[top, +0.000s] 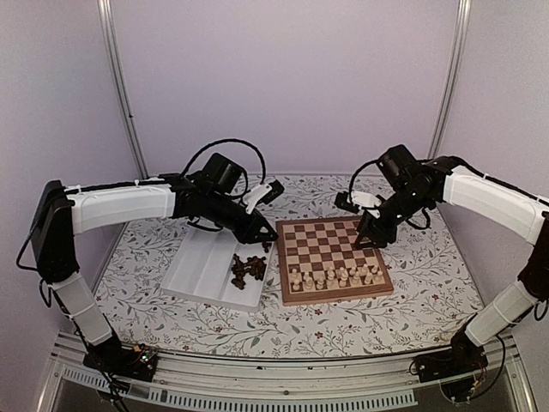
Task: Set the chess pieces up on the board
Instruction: Place the chess piece on the chessboard, then place the chess piece in the storage box.
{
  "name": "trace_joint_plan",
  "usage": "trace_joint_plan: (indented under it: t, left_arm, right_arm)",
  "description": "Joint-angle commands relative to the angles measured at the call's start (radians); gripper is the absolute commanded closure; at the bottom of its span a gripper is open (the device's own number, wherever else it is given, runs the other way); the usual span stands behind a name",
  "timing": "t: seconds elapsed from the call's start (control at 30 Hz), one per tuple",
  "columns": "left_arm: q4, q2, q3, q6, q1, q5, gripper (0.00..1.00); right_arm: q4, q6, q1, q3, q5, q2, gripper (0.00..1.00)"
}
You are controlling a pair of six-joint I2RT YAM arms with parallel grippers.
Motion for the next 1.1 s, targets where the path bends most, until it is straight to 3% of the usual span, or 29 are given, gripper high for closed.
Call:
trace_joint_plan:
  t: [0.0, 0.33, 0.6, 0.7, 0.87, 0.97, 1.07]
  left_arm:
    - [-0.037, 0.030, 0.035, -0.006, 0.003, 0.152, 0.89]
    - [-0.016, 0.035, 0.064, -0.138, 0.006, 0.141, 0.88]
    - [-0.123, 0.119, 0.153, -0.161, 0.022, 0.357, 0.85]
    - [-0.132, 0.120, 0.152, -0.199, 0.047, 0.355, 0.85]
    - [-0.249, 0.086, 0.112, -0.202, 0.133, 0.129, 0.85]
    - [-0.397, 0.078, 0.106, -0.142, 0.143, -0.232, 0.84]
    - [-0.520, 0.106, 0.087, -0.125, 0.155, -0.423, 0.84]
  right_arm:
    - [0.001, -0.056, 0.051, 0.124, -0.049, 0.031, 0.49]
    - [0.116, -0.080, 0.203, 0.234, 0.036, 0.140, 0.48]
    - [0.178, -0.143, 0.280, 0.237, 0.066, 0.169, 0.41]
    - [0.192, -0.162, 0.291, 0.243, 0.070, 0.175, 0.39]
    - [0.178, -0.161, 0.301, 0.266, 0.065, 0.211, 0.39]
    - [0.182, -0.154, 0.302, 0.248, 0.051, 0.214, 0.39]
    - [0.198, -0.146, 0.305, 0.223, 0.043, 0.209, 0.39]
